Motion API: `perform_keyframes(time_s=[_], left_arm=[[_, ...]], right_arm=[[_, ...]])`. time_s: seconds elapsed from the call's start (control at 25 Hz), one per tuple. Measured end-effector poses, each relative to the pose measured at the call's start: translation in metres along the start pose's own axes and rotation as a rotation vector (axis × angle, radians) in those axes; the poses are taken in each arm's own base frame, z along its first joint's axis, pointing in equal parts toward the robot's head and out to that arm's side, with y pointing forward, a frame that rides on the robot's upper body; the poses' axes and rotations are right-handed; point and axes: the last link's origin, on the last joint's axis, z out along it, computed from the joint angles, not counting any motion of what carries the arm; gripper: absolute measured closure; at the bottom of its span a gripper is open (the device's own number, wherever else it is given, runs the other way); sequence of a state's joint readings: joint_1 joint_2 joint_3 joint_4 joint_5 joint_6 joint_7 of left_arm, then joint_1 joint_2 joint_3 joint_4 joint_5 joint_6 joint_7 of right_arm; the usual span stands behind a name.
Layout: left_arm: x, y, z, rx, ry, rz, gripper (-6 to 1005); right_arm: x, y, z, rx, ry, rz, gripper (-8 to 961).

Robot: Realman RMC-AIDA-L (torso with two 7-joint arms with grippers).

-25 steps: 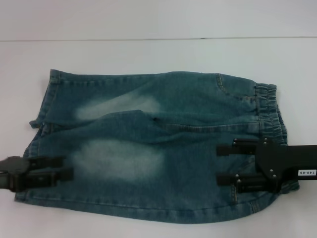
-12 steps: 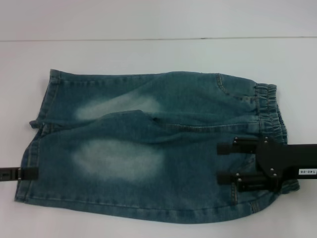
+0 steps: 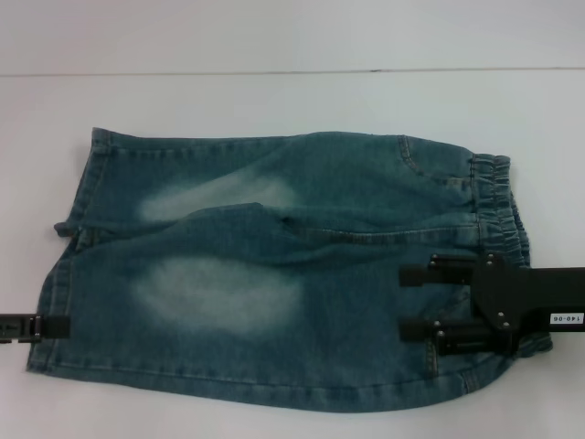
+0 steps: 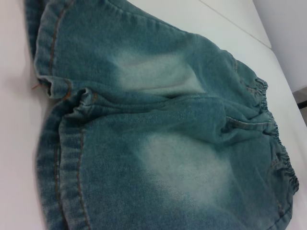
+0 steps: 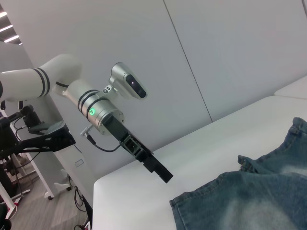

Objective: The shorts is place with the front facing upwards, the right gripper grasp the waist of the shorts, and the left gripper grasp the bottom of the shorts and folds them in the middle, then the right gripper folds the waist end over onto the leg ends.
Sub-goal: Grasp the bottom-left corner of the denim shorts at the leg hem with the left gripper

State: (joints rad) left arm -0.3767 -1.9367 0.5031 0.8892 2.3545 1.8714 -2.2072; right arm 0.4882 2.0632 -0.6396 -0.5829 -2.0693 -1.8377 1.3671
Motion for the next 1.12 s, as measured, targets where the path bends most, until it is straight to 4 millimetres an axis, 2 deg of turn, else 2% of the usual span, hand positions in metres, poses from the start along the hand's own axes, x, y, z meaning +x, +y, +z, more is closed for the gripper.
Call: perform_keyframes(time_s=[0.72,1.12], left_arm=[[0.001,-0.011,-0.001,0.081,-0.015,-0.005,144],[0.006,-0.02,0.009,0.153,-0.042,-0.024,146]], right_arm=[[0.0,-0.002,0.005,0.007,0.007,-0.002,127],[-0.002,-0.003,0.007,0.008,0.008,-0.01,128]])
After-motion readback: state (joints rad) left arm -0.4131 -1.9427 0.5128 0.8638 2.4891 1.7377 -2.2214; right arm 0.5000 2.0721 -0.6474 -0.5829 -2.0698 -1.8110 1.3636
